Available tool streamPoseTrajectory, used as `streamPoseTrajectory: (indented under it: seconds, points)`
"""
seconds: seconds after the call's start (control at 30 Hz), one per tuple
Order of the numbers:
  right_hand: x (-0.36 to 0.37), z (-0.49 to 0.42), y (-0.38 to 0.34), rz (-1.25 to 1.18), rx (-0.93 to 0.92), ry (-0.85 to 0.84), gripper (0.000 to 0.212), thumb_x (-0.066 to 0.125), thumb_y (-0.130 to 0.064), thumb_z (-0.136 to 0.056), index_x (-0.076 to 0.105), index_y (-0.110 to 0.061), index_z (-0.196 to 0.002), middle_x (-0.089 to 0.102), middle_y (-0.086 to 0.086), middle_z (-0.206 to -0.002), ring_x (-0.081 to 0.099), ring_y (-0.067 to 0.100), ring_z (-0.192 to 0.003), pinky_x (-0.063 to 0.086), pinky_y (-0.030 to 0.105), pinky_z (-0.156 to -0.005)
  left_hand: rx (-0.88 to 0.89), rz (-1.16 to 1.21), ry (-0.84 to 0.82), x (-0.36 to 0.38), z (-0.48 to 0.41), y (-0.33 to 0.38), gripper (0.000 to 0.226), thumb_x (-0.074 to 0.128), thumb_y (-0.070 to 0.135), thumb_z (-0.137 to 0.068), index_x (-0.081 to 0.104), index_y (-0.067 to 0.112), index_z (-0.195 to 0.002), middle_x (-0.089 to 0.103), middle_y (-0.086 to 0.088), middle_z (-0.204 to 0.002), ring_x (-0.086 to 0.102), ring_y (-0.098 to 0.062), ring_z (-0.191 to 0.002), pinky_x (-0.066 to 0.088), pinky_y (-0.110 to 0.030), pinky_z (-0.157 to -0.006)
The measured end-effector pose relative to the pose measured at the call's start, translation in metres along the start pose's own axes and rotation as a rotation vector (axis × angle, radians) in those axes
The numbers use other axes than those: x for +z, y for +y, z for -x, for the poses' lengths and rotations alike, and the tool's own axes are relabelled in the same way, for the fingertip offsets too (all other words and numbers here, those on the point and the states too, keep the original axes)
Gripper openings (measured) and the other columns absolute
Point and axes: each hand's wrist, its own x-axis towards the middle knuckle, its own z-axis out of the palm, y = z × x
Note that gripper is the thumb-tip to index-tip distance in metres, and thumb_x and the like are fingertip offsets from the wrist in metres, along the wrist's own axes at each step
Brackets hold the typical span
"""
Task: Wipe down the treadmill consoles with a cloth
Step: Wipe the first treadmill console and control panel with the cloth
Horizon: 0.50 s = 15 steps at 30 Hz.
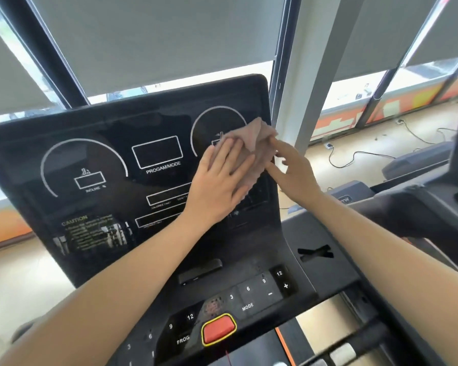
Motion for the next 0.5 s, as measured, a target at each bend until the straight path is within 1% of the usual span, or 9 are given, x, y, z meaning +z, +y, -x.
streamPoseTrajectory:
  seconds: [0.1, 0.17, 0.23, 0.33, 0.37, 0.43, 0.47, 0.5]
  points:
    - [0.010, 0.030, 0.023, 0.104, 0.009, -0.061, 0.055, 0.060, -0.025, -0.096, 0.048, -0.027, -0.149, 0.047, -0.005, -0.155, 0.045, 0.017, -0.142, 0.040, 0.043, -0.116, 0.030, -0.003, -0.035, 0.017, 0.030, 0.018, 0.070, 0.033, 0.053, -0.106, 0.010, 0.024, -0.165, -0.005, -0.013, -0.171, -0.002, -0.031, -0.160, -0.008, -0.052, -0.128]
    - [0.015, 0.049, 0.033, 0.126, 0.044, -0.115, 0.057, 0.058, -0.023, -0.096, 0.045, -0.030, -0.151, 0.043, -0.007, -0.158, 0.041, 0.018, -0.145, 0.037, 0.043, -0.118, 0.048, 0.002, -0.068, 0.025, 0.048, 0.029, 0.069, 0.034, 0.051, -0.107, 0.009, 0.025, -0.165, -0.002, -0.012, -0.173, -0.001, -0.030, -0.161, -0.009, -0.051, -0.128]
    - [0.018, 0.066, 0.039, 0.113, 0.078, -0.129, 0.055, 0.059, -0.019, -0.097, 0.046, -0.029, -0.150, 0.044, -0.008, -0.157, 0.042, 0.019, -0.143, 0.036, 0.038, -0.117, 0.064, 0.006, -0.103, 0.030, 0.060, 0.035, 0.066, 0.033, 0.047, -0.108, 0.009, 0.026, -0.165, 0.000, -0.011, -0.173, 0.000, -0.030, -0.161, -0.009, -0.051, -0.128]
    - [0.021, 0.081, 0.044, 0.134, 0.108, -0.090, 0.046, 0.060, -0.013, -0.095, 0.059, -0.023, -0.139, 0.056, -0.005, -0.146, 0.049, 0.023, -0.134, 0.035, 0.029, -0.108, 0.090, -0.001, -0.129, 0.032, 0.068, 0.036, 0.062, 0.031, 0.046, -0.109, 0.012, 0.027, -0.165, 0.000, -0.010, -0.173, 0.002, -0.029, -0.161, -0.007, -0.051, -0.128]
    - [0.021, 0.081, 0.045, 0.142, 0.116, -0.070, 0.039, 0.061, -0.013, -0.094, 0.064, -0.022, -0.132, 0.060, -0.004, -0.141, 0.052, 0.023, -0.130, 0.037, 0.030, -0.107, 0.102, -0.008, -0.132, 0.032, 0.068, 0.034, 0.062, 0.031, 0.047, -0.109, 0.013, 0.028, -0.165, 0.000, -0.010, -0.173, 0.002, -0.029, -0.161, -0.007, -0.051, -0.129]
    - [0.019, 0.075, 0.039, 0.127, 0.109, -0.016, 0.025, 0.062, -0.014, -0.093, 0.067, -0.020, -0.116, 0.065, -0.003, -0.130, 0.055, 0.021, -0.122, 0.044, 0.038, -0.106, 0.118, -0.033, -0.143, 0.028, 0.064, 0.027, 0.064, 0.031, 0.052, -0.108, 0.012, 0.028, -0.165, 0.000, -0.009, -0.173, 0.002, -0.028, -0.161, -0.006, -0.050, -0.129]
    - [0.017, 0.068, 0.035, 0.112, 0.085, 0.023, 0.020, 0.062, -0.015, -0.093, 0.065, -0.019, -0.112, 0.065, -0.002, -0.127, 0.055, 0.019, -0.120, 0.046, 0.041, -0.104, 0.113, -0.043, -0.144, 0.025, 0.061, 0.023, 0.067, 0.031, 0.056, -0.107, 0.011, 0.028, -0.165, -0.001, -0.008, -0.173, 0.000, -0.028, -0.161, -0.006, -0.050, -0.129]
    - [0.015, 0.060, 0.028, 0.107, 0.050, 0.063, 0.019, 0.063, -0.017, -0.093, 0.064, -0.018, -0.112, 0.064, -0.001, -0.127, 0.055, 0.019, -0.119, 0.048, 0.043, -0.103, 0.095, -0.044, -0.141, 0.021, 0.056, 0.018, 0.069, 0.030, 0.058, -0.106, 0.011, 0.028, -0.165, -0.002, -0.008, -0.173, -0.001, -0.027, -0.161, -0.006, -0.050, -0.129]
